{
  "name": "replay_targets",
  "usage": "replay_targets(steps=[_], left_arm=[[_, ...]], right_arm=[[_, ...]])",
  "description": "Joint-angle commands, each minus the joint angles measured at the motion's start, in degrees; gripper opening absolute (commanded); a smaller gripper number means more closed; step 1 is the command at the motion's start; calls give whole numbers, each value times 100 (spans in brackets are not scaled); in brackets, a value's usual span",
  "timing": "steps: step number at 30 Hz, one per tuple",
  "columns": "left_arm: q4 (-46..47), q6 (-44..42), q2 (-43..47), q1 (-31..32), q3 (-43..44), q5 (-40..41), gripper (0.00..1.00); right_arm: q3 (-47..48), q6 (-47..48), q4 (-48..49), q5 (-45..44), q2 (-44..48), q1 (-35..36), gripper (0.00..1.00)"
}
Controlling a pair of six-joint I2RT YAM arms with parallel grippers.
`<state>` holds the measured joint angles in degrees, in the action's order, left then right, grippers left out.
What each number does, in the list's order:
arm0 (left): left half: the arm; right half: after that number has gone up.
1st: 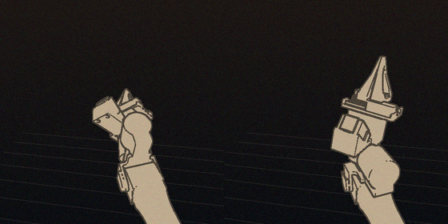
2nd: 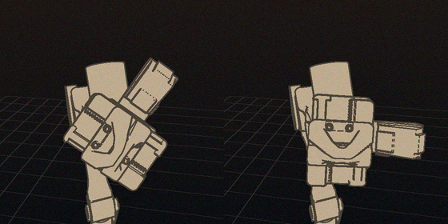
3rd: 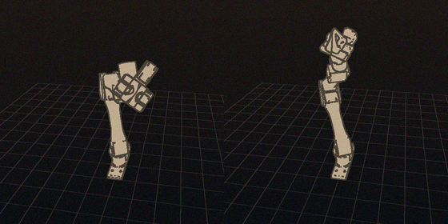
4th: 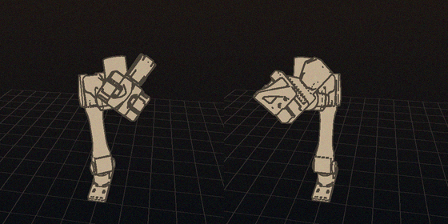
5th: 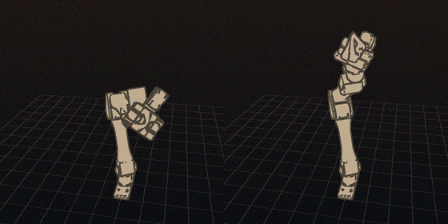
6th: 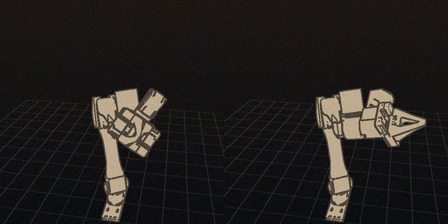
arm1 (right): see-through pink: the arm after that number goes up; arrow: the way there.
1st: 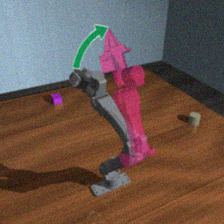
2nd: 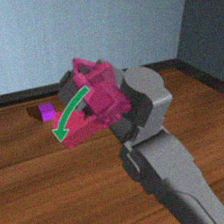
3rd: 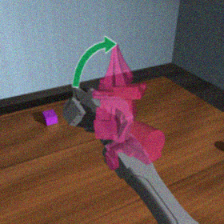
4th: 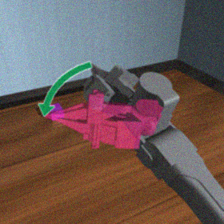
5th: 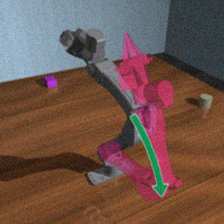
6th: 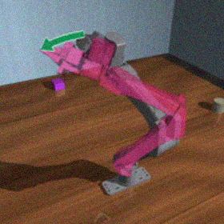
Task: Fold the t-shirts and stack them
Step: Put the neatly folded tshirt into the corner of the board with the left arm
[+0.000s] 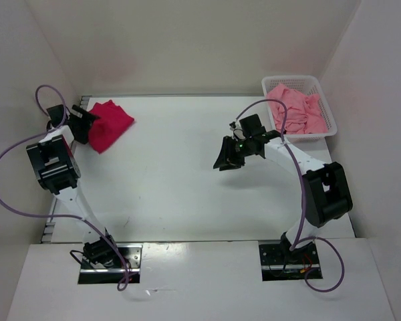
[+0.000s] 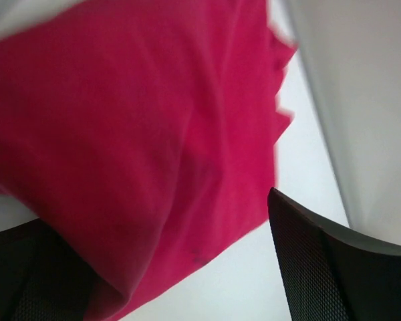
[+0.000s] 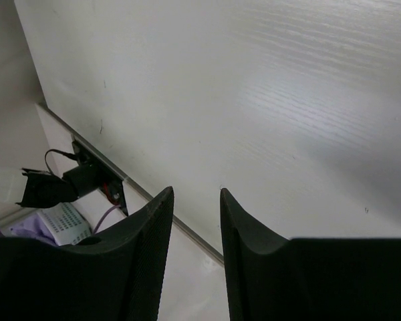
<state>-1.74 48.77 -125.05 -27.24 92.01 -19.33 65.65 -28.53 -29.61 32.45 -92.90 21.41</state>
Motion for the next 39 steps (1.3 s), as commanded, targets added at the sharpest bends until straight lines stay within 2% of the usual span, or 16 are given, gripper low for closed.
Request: replay_targets(steps=[1,3,9,11,14,16,17,19,20,23,27,30,32,34,37,39], left_arm=[[253,343,804,35,-673,60,100],[148,396,1139,35,-1086,341,100],[42,800,3193,35,-3107,1756,100],[42,861,3609,35,-3434,2117,100],[-46,792,4234,35,-3733,2188,100],[-160,704,4550,35,-3795,1865,100],[-160,599,4647,35,-3795,1724,97],[-230,546,4920,35,-3866,1565,75],[-318,493,5034,35,-3935,1390,50],[-556,265,5087,280,-3936,1257,22],[-977,-78,4964,938,-3796,642,17],[-1259,-385,4885,1817,-3638,519,17],[-1425,-500,4833,2572,-3585,457,17],[-1426,-500,4833,3047,-3584,342,17],[-1031,-185,4641,4153,-3821,-33,17],[-768,9,4491,4498,-3875,-202,17]], right_arm=[[-157,120,7,148,334,-23,41],[-158,120,7,148,334,-23,42],[-158,67,113,25,282,-23,52],[-158,67,113,25,220,-23,55],[-96,67,113,-185,168,-23,57],[-26,67,113,-351,167,-23,49],[53,-20,113,-423,167,-23,30],[176,-108,174,-598,167,-23,9],[350,-169,174,-660,167,108,5],[633,-310,174,-1020,115,319,8],[1230,-434,17,-1345,-25,382,7],[1783,-311,-247,-1880,-192,382,0],[2108,-311,-318,-2424,-193,382,0],[2294,-398,-371,-2777,-193,242,0],[2907,-565,-677,-3085,-456,-275,0],[3198,-566,-862,-3244,-772,-619,0]])
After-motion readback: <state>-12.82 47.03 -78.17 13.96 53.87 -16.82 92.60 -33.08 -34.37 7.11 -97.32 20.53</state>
